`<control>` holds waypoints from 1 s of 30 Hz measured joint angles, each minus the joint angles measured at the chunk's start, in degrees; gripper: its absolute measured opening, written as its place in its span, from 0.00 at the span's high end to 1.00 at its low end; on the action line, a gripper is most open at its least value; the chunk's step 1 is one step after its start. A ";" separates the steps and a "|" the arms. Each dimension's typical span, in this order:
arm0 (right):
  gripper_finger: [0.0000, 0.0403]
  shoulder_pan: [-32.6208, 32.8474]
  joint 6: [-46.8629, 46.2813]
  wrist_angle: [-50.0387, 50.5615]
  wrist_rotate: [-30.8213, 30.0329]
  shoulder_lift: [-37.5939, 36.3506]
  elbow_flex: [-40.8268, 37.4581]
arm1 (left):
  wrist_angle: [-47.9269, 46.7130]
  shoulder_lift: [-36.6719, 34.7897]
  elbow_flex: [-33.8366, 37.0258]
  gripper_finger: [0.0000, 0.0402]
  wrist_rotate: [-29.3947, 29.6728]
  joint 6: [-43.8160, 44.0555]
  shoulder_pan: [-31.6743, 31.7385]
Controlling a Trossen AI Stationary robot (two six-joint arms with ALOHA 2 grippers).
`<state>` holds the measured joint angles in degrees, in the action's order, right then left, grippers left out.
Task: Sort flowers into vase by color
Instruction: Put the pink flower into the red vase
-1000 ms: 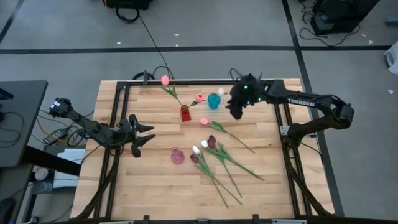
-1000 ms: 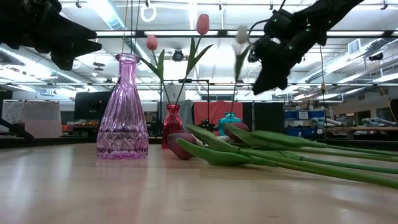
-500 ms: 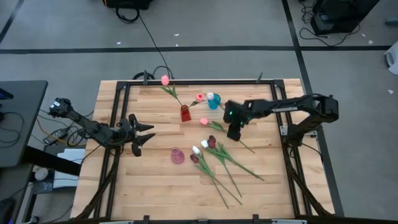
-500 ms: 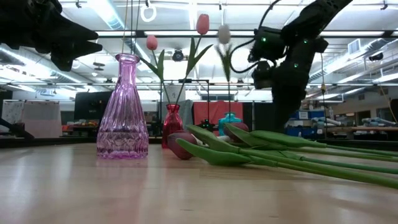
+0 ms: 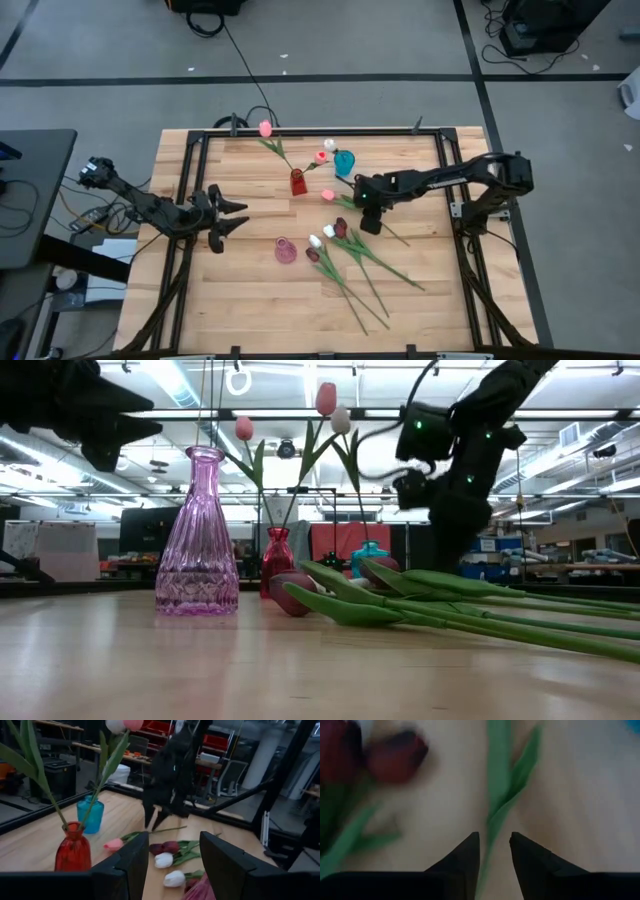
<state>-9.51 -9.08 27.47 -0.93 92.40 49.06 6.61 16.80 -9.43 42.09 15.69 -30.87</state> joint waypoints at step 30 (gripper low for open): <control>0.99 -3.03 5.33 1.99 9.34 -2.91 -0.07 | 8.96 5.88 0.67 0.55 1.11 -8.55 -4.00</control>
<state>-12.53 -3.75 29.46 8.41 89.49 48.99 15.57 22.68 -8.76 43.21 7.14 -34.87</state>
